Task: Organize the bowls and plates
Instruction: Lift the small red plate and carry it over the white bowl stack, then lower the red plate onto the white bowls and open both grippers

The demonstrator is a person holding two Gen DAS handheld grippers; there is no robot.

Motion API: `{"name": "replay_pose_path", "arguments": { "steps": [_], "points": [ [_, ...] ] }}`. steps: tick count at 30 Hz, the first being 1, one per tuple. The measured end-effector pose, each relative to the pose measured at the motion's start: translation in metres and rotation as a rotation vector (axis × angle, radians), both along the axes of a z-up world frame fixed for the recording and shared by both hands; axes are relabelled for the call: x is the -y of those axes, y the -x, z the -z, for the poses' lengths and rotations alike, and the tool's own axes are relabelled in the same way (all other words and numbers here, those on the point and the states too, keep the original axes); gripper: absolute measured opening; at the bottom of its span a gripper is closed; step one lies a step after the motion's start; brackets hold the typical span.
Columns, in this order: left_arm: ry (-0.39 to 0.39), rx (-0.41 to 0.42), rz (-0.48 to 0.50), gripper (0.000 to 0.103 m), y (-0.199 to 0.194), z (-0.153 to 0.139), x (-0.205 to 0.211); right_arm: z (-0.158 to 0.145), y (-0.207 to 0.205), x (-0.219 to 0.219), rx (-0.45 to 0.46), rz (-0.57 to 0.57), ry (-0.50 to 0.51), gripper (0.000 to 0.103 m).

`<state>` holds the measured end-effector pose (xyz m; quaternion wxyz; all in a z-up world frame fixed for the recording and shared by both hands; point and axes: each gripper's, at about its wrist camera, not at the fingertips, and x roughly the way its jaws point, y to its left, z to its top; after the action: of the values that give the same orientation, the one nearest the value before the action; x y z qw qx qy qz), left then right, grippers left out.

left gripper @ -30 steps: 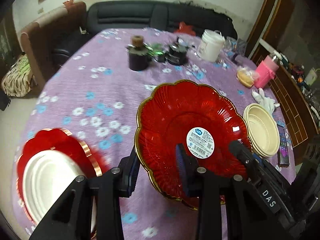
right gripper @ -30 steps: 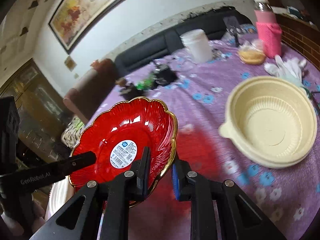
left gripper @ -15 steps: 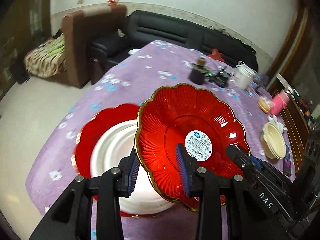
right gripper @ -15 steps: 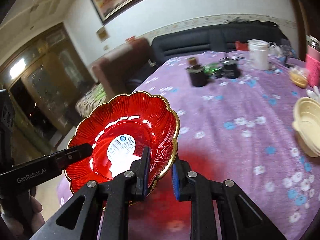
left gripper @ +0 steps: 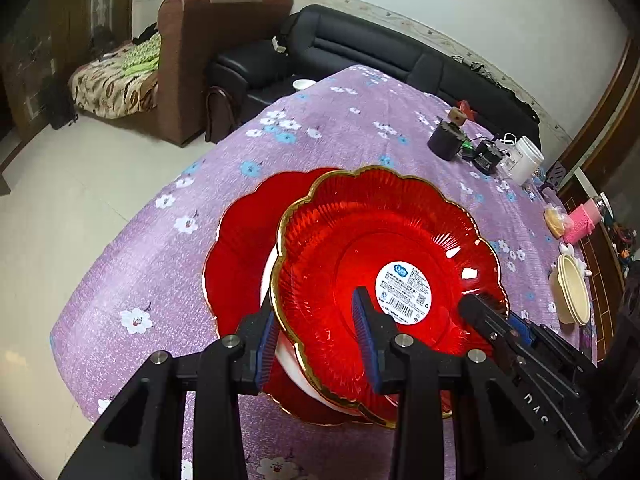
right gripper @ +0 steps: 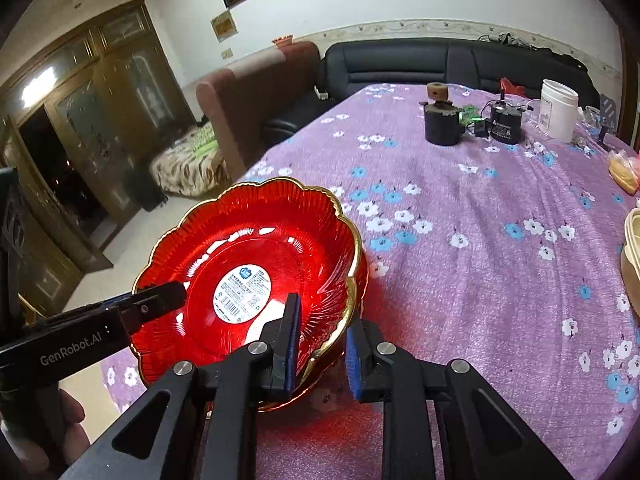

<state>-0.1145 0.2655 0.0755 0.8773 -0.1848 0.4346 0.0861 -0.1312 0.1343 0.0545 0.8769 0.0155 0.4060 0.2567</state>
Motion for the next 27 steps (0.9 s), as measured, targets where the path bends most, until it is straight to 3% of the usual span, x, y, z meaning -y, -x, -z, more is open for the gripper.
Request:
{"name": "replay_pose_path", "arguments": {
  "steps": [4,8,11,15,27],
  "points": [
    [-0.002,0.019,-0.01,0.041,0.005,-0.001,-0.004,0.007,-0.003,-0.007,-0.019,0.001,0.02,0.027],
    [-0.003,0.049,-0.011,0.057,0.012,-0.004,-0.005,0.004,0.0,-0.012,0.013,-0.007,0.032,0.052],
    [-0.04,0.061,-0.015,0.067,0.014,-0.006,-0.004,-0.001,0.008,-0.018,0.087,0.003,0.073,0.062],
    [-0.094,0.067,-0.021,0.069,0.013,-0.002,-0.002,-0.003,0.012,-0.023,0.141,0.004,0.11,0.063],
    [0.002,0.064,0.027,0.07,-0.001,0.007,0.003,0.001,0.01,-0.013,0.135,0.05,0.142,0.062]
  ]
}}
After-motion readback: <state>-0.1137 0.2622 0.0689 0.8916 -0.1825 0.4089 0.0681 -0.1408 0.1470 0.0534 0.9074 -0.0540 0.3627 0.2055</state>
